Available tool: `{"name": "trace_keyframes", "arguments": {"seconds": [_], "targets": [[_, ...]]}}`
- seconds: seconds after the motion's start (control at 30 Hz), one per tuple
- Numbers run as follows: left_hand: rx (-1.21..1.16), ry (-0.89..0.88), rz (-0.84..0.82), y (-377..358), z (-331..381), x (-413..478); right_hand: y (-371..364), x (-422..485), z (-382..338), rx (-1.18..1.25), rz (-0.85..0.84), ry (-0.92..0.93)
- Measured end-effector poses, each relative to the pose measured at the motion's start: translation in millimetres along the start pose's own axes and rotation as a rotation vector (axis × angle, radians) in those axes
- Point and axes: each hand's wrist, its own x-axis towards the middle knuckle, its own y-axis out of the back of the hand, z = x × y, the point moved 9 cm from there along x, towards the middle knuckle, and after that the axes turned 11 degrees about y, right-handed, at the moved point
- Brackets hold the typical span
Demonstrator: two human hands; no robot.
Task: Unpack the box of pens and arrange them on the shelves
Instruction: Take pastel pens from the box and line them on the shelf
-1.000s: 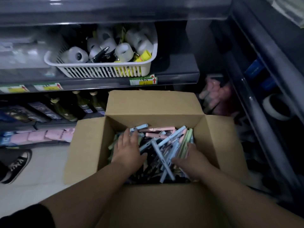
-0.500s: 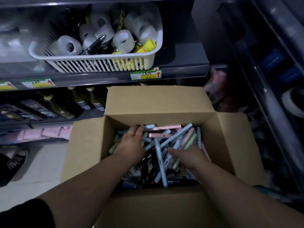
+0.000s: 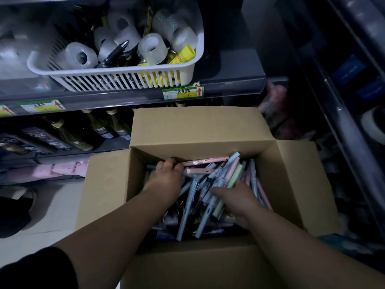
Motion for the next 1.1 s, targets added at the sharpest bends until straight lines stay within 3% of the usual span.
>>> {"name": "trace_keyframes", "arguments": {"seconds": [0.33,0.53,0.7,0.8,0.9,1.1], "targets": [[0.275,-0.128,0.08,13,11,-4,0,5,-6,0.093,0.048,-0.023],[0.056,-0.209,0.155,33,24,-16,2,-4,-2,0.273,0.024,-0.059],[-0.282,-0.225,0.101,52,36,-38,21,-15,-2,0.432,0.068,-0.004],[-0.299,-0.189,0.095,51,38,-40,30,-18,-2,0.457,0.13,0.044],[-0.234,-0.169,0.125,51,40,-33,34,-21,0,0.445,0.155,0.058],[0.164,-0.187,0.192,40,51,-16,40,-28,2,0.425,0.184,0.082]]}}
